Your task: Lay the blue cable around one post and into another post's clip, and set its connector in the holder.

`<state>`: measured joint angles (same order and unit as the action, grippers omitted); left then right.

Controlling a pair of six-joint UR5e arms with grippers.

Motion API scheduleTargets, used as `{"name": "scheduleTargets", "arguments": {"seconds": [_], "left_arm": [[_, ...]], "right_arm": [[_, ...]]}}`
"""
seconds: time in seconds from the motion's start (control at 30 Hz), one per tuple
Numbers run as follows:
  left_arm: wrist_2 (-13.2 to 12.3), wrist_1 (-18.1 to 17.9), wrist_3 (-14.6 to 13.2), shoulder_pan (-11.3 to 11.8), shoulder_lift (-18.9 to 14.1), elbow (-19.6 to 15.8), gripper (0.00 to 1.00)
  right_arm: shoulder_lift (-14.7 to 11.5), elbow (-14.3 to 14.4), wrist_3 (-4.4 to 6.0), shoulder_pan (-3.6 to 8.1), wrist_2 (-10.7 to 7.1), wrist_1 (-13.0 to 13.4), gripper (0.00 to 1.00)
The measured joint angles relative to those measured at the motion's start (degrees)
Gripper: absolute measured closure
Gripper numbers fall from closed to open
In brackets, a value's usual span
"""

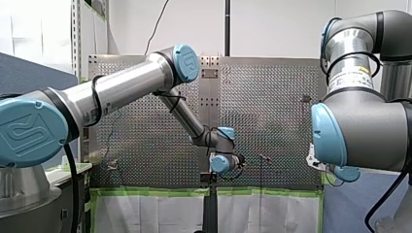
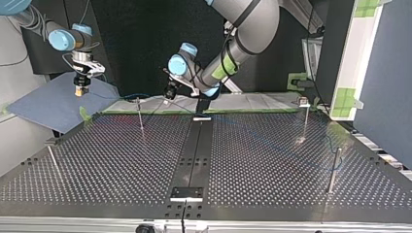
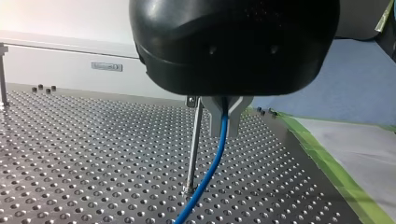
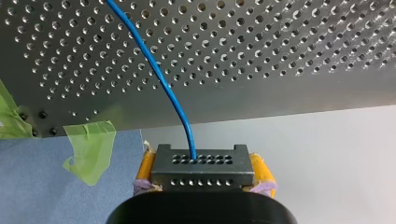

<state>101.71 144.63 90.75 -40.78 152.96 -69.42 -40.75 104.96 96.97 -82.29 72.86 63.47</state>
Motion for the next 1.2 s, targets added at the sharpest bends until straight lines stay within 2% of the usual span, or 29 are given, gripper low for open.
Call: {"name": "scheduleTargets", "arguments": {"seconds": [0.6,1.2], "left_arm": [[-0.8,5.3,-1.2,-0.7,-2.7,-0.3,0.99],[-1.1,5.7,-0.6,-0.3,-3.9,-0.1,0.99]], "right_arm": [[0.0,-0.7,0.15,0.44,0.05,-0.2,1.0],[0.0,-2.8,1.1,1.1,0.1,-1.2,1.0]]}}
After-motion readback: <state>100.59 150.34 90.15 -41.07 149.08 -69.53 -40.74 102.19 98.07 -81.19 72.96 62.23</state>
